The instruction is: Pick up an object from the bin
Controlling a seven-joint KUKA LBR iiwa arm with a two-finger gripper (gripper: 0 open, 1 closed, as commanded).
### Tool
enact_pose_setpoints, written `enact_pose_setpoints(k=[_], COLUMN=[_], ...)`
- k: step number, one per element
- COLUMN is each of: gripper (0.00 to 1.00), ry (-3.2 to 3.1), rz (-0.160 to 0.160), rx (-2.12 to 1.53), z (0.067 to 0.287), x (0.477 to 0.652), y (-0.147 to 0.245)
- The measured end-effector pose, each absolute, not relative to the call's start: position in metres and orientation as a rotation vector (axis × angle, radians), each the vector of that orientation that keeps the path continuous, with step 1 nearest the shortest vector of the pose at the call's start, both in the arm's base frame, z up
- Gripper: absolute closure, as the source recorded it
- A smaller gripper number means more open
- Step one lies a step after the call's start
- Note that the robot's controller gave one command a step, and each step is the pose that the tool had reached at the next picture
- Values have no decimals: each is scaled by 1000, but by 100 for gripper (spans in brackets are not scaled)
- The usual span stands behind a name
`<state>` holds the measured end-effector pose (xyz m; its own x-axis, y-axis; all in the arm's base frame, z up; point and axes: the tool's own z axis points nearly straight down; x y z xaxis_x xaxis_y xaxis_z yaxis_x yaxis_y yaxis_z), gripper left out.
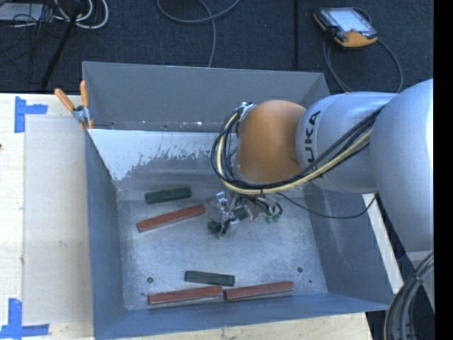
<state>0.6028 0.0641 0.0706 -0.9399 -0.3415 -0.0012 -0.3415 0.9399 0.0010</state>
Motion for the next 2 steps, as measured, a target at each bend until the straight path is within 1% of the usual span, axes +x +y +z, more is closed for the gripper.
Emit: enact_pose_setpoints(k=[1, 2], gripper=[100, 100], ry=[3082, 3083], rz=[1, 1], rx=[-607, -606], z=[199, 199], x=[589, 589], y=[81, 81])
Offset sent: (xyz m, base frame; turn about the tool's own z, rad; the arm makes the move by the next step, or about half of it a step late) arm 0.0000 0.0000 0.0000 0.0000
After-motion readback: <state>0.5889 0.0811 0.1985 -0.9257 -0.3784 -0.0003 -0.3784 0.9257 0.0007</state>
